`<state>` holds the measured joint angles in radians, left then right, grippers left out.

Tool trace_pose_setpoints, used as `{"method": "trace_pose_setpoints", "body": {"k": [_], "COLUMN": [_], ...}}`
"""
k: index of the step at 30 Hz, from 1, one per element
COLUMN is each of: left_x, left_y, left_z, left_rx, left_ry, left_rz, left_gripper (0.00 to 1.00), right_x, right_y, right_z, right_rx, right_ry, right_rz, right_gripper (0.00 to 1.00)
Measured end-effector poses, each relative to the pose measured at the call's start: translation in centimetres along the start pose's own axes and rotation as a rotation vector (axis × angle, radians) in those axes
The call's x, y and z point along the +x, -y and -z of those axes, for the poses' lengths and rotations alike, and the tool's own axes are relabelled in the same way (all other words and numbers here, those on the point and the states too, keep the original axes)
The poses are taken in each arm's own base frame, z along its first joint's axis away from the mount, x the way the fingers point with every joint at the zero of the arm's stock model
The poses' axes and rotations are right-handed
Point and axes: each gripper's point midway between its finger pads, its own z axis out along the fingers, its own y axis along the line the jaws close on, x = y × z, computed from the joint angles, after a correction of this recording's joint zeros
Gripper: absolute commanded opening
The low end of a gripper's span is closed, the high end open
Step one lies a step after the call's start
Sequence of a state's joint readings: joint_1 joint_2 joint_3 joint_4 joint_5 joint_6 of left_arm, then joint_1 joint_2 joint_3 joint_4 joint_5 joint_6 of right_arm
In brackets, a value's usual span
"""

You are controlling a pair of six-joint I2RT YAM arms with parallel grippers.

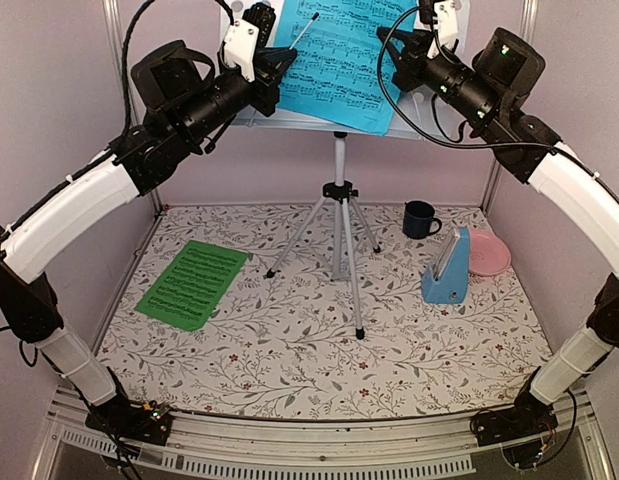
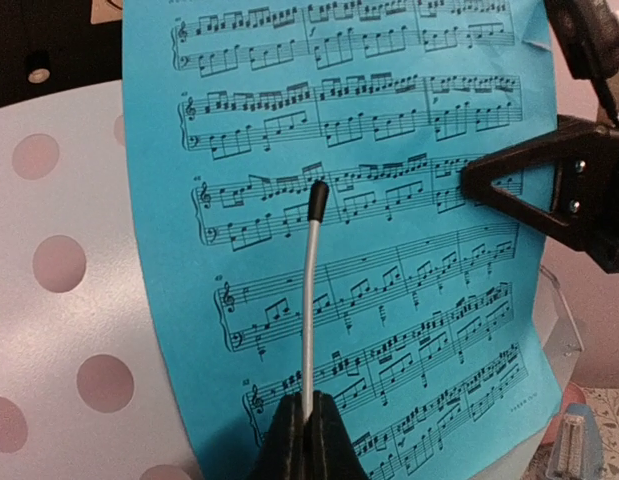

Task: Set up the instrument practice props

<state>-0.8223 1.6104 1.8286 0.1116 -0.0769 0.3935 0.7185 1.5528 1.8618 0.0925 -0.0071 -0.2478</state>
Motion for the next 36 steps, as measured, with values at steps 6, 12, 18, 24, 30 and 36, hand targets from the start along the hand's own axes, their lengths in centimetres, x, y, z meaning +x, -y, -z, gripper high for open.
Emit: {"method": "trace_pose_setpoints", "body": {"k": [6, 12, 18, 24, 30, 36], "left_x": [-0.1, -0.3, -0.3, -0.3, -0.3, -0.3], "left_y": [0.5, 0.8, 0.8, 0.7, 0.8, 0.9], "left_z": [0.0, 0.0, 0.0, 0.0, 0.0, 0.0], "left_rx": [0.033, 0.051, 0.055, 0.053, 0.059, 0.063], "left_ry": [0.018, 0.028, 0.032, 0.031, 0.034, 0.035], "left_rz": [-0.001, -0.001, -0.001, -0.001, -0.001, -0.001], "left_gripper": [0.00, 0.00, 0.00, 0.00, 0.00, 0.00], "right_x": [0.1, 0.6, 0.8, 0.7, 0.2, 0.0], "right_y": [-1.6, -2.7, -3.5, -3.8, -4.2, -4.8], "right_z": [-1.5, -3.2, -4.2, -4.5, -4.8, -5.1], "right_rx": [-0.081, -0.137, -0.175, -0.196, -0.218, -0.253], "right_ry": [0.036, 0.060, 0.087, 0.112, 0.143, 0.162], "right_rz": [0.039, 0.044, 0.035, 0.018, -0.015, -0.035], "right_gripper": [0.00, 0.00, 0.00, 0.00, 0.00, 0.00]}}
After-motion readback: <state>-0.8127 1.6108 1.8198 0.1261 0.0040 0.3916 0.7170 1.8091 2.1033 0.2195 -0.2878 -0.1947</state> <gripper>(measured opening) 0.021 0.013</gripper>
